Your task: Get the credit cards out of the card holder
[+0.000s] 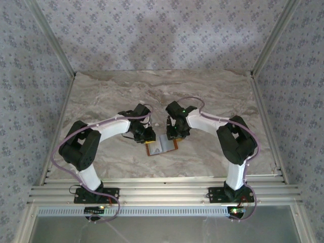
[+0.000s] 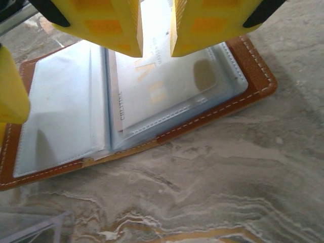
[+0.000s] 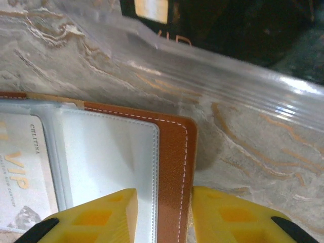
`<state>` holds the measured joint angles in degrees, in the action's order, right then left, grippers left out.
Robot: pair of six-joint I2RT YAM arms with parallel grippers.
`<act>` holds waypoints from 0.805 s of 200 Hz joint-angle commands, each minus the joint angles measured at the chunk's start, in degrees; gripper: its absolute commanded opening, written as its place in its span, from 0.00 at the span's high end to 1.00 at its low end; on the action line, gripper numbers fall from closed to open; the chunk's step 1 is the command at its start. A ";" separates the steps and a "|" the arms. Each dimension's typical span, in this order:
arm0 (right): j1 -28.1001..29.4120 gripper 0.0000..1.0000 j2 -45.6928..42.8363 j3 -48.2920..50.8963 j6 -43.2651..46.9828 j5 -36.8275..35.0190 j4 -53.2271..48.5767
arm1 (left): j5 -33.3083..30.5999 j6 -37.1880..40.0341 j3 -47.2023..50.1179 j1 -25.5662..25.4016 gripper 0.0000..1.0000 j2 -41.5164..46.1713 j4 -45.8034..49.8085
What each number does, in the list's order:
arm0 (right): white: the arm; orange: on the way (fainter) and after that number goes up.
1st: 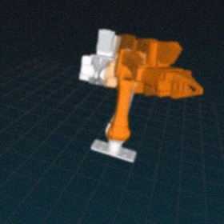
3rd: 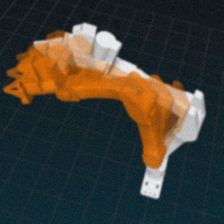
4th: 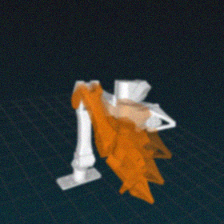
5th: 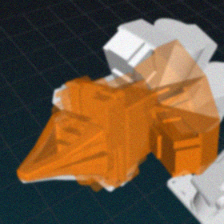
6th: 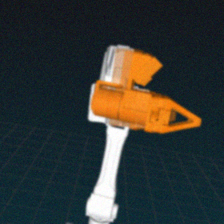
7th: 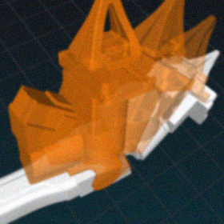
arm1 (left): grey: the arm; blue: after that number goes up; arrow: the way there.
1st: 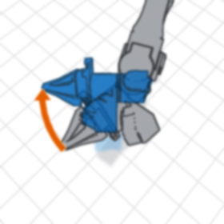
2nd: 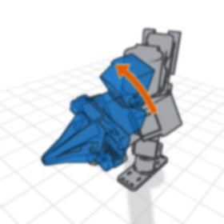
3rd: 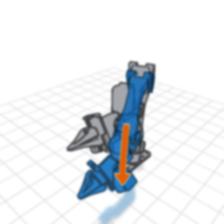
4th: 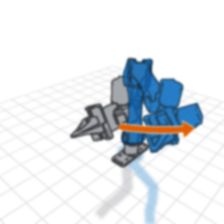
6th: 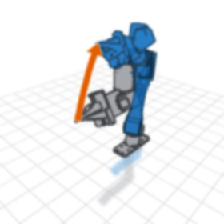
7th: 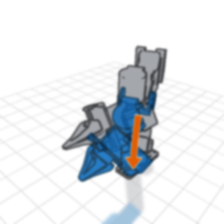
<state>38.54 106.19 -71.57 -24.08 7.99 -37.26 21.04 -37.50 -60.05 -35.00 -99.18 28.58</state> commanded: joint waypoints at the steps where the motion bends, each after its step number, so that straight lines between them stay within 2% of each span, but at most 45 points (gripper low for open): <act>1: 0.55 0.65 0.77 -2.22 1.84 -2.41 -4.37 | -2.86 1.46 -1.74 -0.33 0.77 -0.76 3.70; 52: 2.12 0.61 -1.08 -4.22 0.36 -3.87 -6.72 | -3.72 1.41 -0.78 -0.34 0.77 0.04 4.20; 117: 2.91 0.64 -3.29 -5.99 -2.77 -6.06 -8.62 | -5.39 1.29 0.00 -0.40 0.78 -0.16 5.02; 161: 3.73 0.65 -4.23 -5.56 -5.00 -0.76 -5.04 | -4.87 1.41 -0.08 -0.38 0.78 -1.52 4.52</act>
<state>41.54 103.92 -76.07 -26.61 4.32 -43.44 16.43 -36.88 -60.29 -35.00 -99.22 31.79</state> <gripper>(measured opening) 0.352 0.221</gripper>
